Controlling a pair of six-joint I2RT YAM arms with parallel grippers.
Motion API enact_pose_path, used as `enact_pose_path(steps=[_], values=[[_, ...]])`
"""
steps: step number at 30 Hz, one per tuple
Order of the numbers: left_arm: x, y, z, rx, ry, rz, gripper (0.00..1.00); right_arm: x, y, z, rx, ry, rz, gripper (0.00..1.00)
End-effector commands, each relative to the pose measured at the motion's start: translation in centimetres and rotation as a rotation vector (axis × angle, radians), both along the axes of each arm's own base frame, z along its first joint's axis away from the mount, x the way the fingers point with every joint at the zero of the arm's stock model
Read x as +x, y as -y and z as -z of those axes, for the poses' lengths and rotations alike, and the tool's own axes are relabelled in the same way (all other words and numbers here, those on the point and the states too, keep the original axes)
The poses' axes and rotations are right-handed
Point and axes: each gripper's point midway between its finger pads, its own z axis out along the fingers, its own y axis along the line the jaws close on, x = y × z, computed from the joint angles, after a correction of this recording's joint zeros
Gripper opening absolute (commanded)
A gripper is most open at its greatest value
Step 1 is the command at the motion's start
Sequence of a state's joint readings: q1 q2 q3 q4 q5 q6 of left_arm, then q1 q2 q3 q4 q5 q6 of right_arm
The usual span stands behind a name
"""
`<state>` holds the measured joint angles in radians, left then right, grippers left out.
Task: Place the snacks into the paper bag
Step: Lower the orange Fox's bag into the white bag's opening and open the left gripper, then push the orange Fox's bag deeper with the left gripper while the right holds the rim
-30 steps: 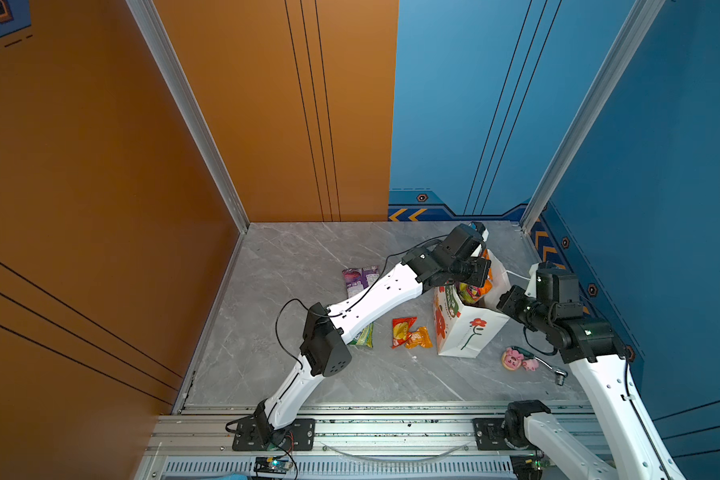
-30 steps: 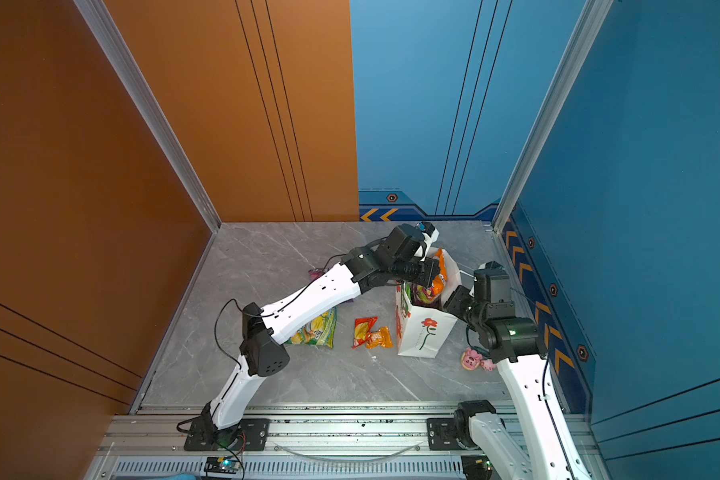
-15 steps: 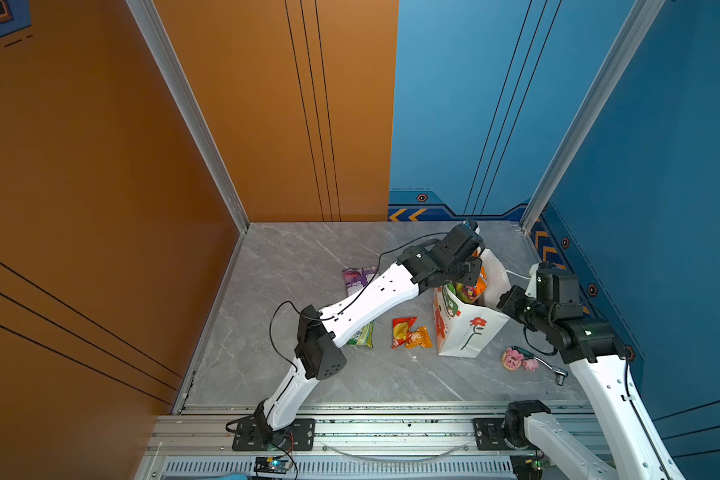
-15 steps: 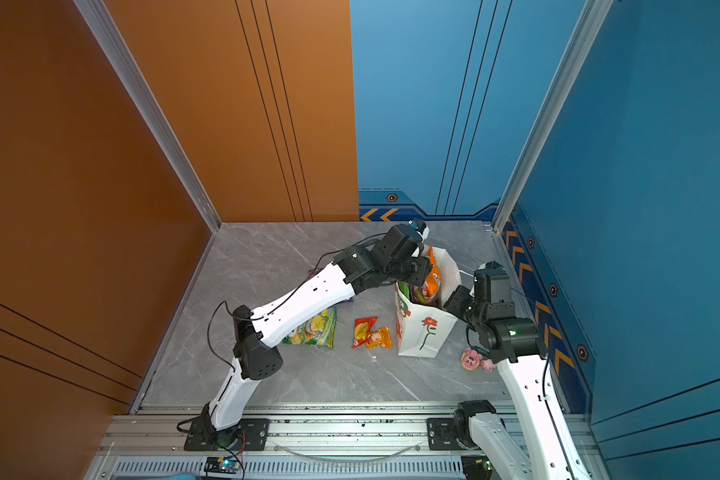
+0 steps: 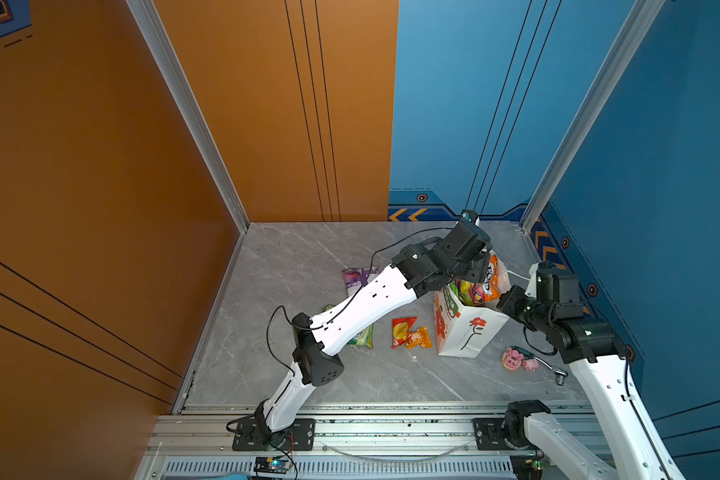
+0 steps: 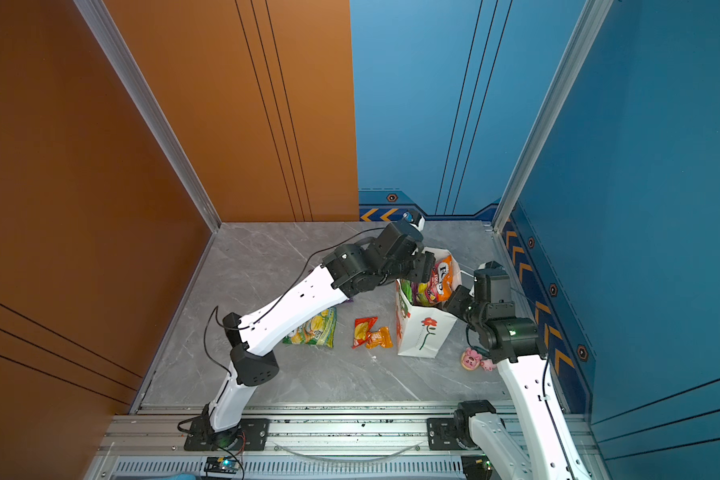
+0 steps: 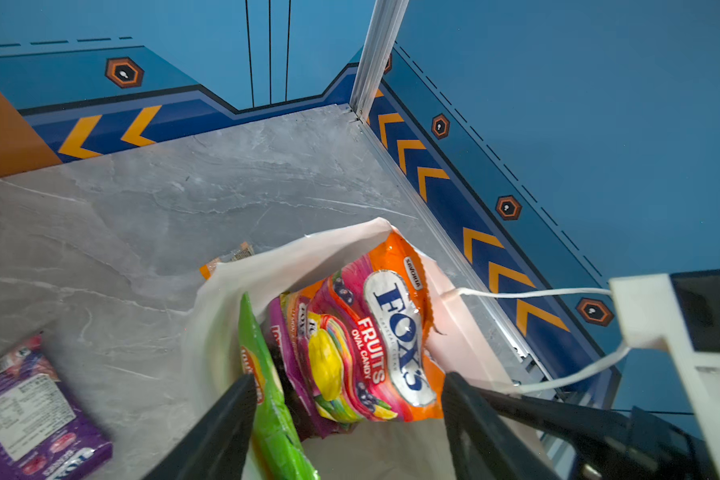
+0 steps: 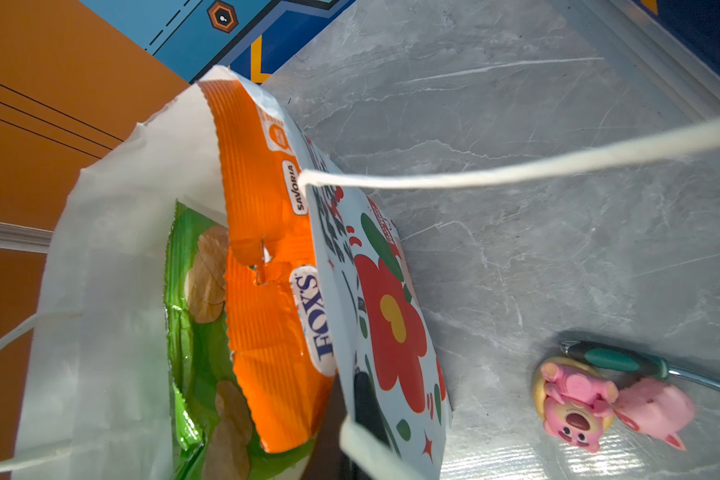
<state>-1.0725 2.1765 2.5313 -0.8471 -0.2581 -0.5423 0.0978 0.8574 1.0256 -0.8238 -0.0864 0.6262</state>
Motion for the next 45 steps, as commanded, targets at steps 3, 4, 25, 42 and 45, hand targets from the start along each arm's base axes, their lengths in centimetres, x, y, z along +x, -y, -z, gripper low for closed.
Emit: enact_pose_path(steps=[3, 4, 25, 42, 45], values=[[-1.6, 2.8, 2.7, -0.047, -0.134, 0.027, 0.76, 0.7, -1.8, -2.0, 0.063, 0.104, -0.066, 0.0], [-1.7, 3.2, 3.0, -0.053, -0.147, 0.029, 0.77, 0.7, -2.1, -2.1, 0.071, 0.115, -0.078, 0.0], [0.3, 0.0, 6.6, 0.067, -0.169, -0.129, 0.62, 0.6, -3.7, -2.6, 0.054, 0.147, -0.121, 0.0], [2.7, 0.1, 9.7, 0.123, -0.182, -0.144, 0.62, 0.5, -4.7, -2.9, 0.05, 0.161, -0.149, 0.0], [2.7, 0.2, 10.0, 0.124, -0.187, -0.143, 0.48, 0.5, -4.7, -2.8, 0.043, 0.161, -0.15, 0.0]])
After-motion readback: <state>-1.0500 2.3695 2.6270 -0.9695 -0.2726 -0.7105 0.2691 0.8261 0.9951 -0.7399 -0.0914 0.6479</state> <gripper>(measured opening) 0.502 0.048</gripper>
